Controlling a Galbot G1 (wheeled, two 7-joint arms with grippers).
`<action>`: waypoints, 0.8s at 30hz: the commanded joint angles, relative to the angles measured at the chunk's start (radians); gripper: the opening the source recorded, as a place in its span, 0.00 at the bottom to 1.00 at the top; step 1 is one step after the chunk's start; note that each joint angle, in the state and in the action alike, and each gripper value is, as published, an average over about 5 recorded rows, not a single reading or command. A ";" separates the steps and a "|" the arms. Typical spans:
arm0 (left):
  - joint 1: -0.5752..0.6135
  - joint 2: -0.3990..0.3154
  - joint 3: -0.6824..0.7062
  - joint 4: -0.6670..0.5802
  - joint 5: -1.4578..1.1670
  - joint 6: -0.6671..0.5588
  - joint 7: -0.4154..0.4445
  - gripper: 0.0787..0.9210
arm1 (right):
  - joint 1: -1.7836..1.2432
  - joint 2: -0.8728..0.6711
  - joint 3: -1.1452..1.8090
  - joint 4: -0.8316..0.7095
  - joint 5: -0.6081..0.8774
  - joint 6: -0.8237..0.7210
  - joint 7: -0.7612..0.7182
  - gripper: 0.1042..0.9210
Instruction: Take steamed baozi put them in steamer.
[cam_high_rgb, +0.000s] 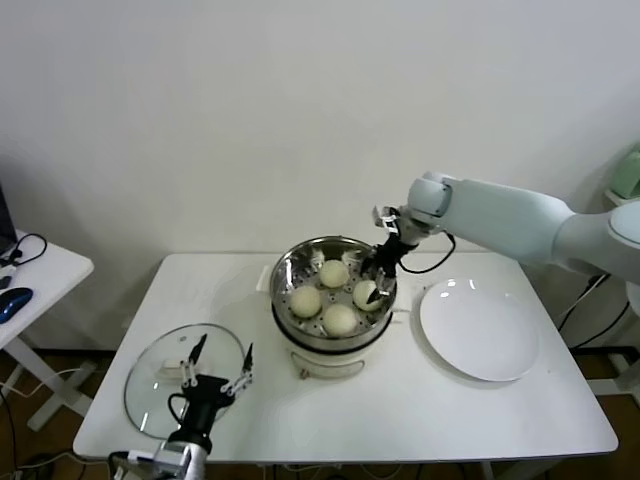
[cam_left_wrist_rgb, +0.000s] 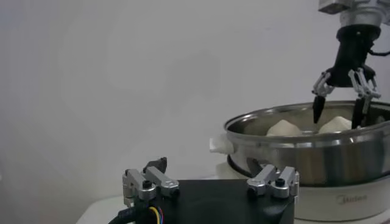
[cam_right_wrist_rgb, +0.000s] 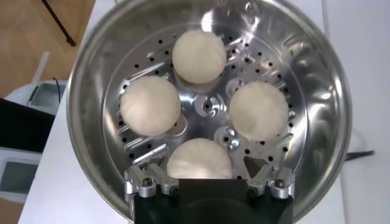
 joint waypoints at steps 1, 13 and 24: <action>-0.003 -0.002 0.001 0.003 0.003 0.001 -0.001 0.88 | 0.039 -0.032 0.046 0.053 -0.001 0.011 -0.005 0.88; -0.026 -0.003 -0.012 0.014 -0.005 0.005 -0.005 0.88 | -0.098 -0.188 0.481 0.134 -0.300 0.049 0.210 0.88; -0.045 -0.013 -0.039 0.029 -0.012 -0.005 0.001 0.88 | -0.461 -0.393 0.902 0.367 -0.384 0.015 0.495 0.88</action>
